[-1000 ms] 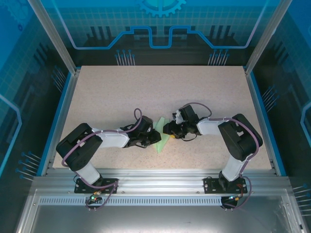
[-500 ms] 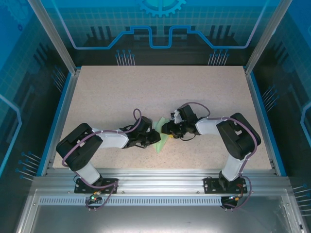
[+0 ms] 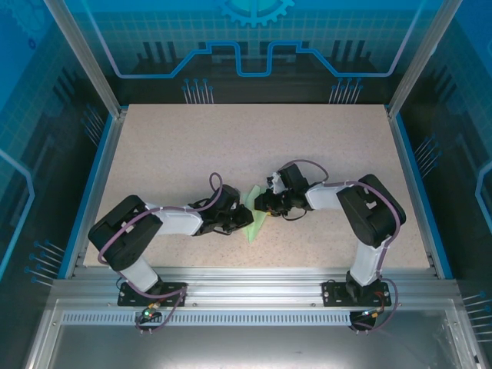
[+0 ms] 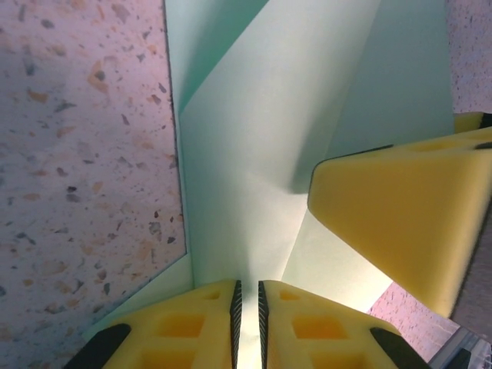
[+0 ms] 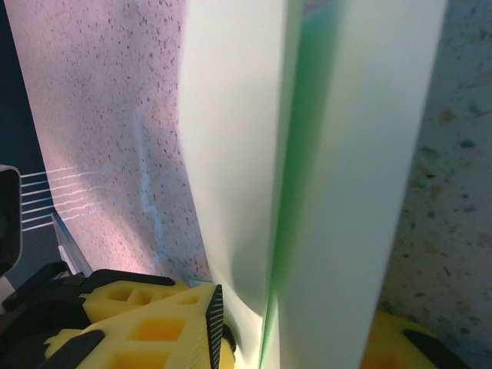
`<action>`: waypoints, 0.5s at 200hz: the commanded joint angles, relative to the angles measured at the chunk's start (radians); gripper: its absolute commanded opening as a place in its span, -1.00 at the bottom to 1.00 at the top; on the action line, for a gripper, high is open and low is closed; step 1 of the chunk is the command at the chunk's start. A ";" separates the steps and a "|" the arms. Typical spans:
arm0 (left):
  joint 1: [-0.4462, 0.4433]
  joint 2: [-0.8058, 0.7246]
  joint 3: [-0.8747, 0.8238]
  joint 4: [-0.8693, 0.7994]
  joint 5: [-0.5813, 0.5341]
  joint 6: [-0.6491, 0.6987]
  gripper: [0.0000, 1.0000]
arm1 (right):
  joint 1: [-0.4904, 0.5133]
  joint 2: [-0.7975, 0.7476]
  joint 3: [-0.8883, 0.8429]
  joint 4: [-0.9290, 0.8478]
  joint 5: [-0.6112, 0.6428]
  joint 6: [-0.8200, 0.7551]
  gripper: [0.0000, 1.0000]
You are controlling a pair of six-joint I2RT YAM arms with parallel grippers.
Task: Fold a paper plane with a square sheet of paper (pick it up from the middle)
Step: Turn over the paper at the center of the table.
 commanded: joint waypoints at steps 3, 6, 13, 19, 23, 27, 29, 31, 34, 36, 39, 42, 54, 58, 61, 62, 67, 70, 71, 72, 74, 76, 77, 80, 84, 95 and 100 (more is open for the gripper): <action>0.008 -0.031 -0.013 -0.001 0.012 -0.004 -0.62 | 0.023 0.020 0.025 -0.032 -0.024 -0.038 -0.48; 0.009 -0.033 -0.014 -0.001 0.012 -0.004 -0.61 | 0.023 0.021 0.025 -0.036 -0.024 -0.041 -0.49; 0.009 -0.035 -0.012 -0.001 0.012 -0.004 -0.61 | 0.023 0.024 0.026 -0.044 -0.024 -0.048 -0.51; 0.008 -0.039 -0.014 -0.001 0.014 -0.004 -0.60 | 0.023 0.027 0.024 -0.048 -0.025 -0.053 -0.53; 0.008 -0.042 -0.014 -0.001 0.014 -0.003 -0.60 | 0.023 0.028 0.025 -0.050 -0.027 -0.055 -0.56; 0.008 -0.044 -0.013 -0.001 0.014 -0.003 -0.59 | 0.023 0.030 0.047 -0.051 -0.026 -0.056 -0.59; 0.009 -0.046 -0.013 -0.004 0.014 -0.003 -0.59 | 0.024 0.031 0.052 -0.052 -0.028 -0.058 -0.61; 0.009 -0.048 -0.014 -0.005 0.014 -0.003 -0.58 | 0.022 0.031 0.054 -0.053 -0.028 -0.059 -0.62; 0.009 -0.050 -0.015 -0.005 0.014 -0.003 -0.58 | 0.022 0.032 0.055 -0.053 -0.028 -0.058 -0.64; 0.009 -0.051 -0.015 -0.007 0.013 -0.003 -0.57 | 0.022 0.032 0.055 -0.054 -0.028 -0.060 -0.64; 0.008 -0.054 -0.016 -0.008 0.011 -0.003 -0.57 | 0.022 0.033 0.056 -0.056 -0.026 -0.060 -0.65; 0.009 -0.057 -0.017 -0.013 0.010 -0.002 -0.56 | 0.022 0.033 0.056 -0.057 -0.026 -0.061 -0.66; 0.008 -0.078 -0.022 -0.023 0.004 -0.001 -0.53 | 0.022 0.031 0.061 -0.064 -0.026 -0.065 -0.71; 0.009 -0.088 -0.025 -0.026 0.001 -0.002 -0.51 | 0.022 0.029 0.061 -0.064 -0.025 -0.065 -0.72; 0.009 -0.095 -0.028 -0.029 -0.003 -0.003 -0.50 | 0.022 0.029 0.062 -0.068 -0.025 -0.066 -0.72; 0.009 -0.098 -0.029 -0.030 -0.004 -0.004 -0.50 | 0.022 0.029 0.062 -0.069 -0.024 -0.067 -0.73; 0.009 -0.112 -0.035 -0.034 -0.011 -0.003 -0.49 | 0.021 0.028 0.064 -0.070 -0.024 -0.067 -0.78; 0.009 -0.122 -0.039 -0.041 -0.016 -0.004 -0.48 | 0.022 0.026 0.065 -0.070 -0.025 -0.069 -0.79; 0.008 -0.126 -0.039 -0.043 -0.018 -0.005 -0.48 | 0.022 0.026 0.065 -0.070 -0.025 -0.070 -0.80; 0.009 -0.130 -0.041 -0.044 -0.021 -0.005 -0.48 | 0.022 0.026 0.065 -0.070 -0.026 -0.070 -0.80; 0.009 -0.137 -0.044 -0.048 -0.025 -0.005 -0.47 | 0.021 0.025 0.065 -0.071 -0.027 -0.070 -0.81; 0.009 -0.144 -0.045 -0.054 -0.031 -0.006 -0.47 | 0.021 0.025 0.067 -0.071 -0.029 -0.071 -0.82; 0.008 -0.147 -0.047 -0.056 -0.034 -0.006 -0.46 | 0.021 0.024 0.067 -0.073 -0.029 -0.071 -0.82; 0.009 -0.158 -0.051 -0.064 -0.041 -0.007 -0.44 | 0.021 0.021 0.068 -0.073 -0.030 -0.072 -0.83; 0.009 -0.173 -0.054 -0.078 -0.053 -0.007 -0.42 | 0.020 0.018 0.069 -0.075 -0.028 -0.073 -0.84; 0.009 -0.213 -0.062 -0.121 -0.088 -0.010 -0.36 | 0.021 0.008 0.070 -0.080 -0.028 -0.076 -0.85; 0.008 -0.230 -0.065 -0.145 -0.104 -0.010 -0.35 | 0.021 0.002 0.071 -0.085 -0.028 -0.079 -0.85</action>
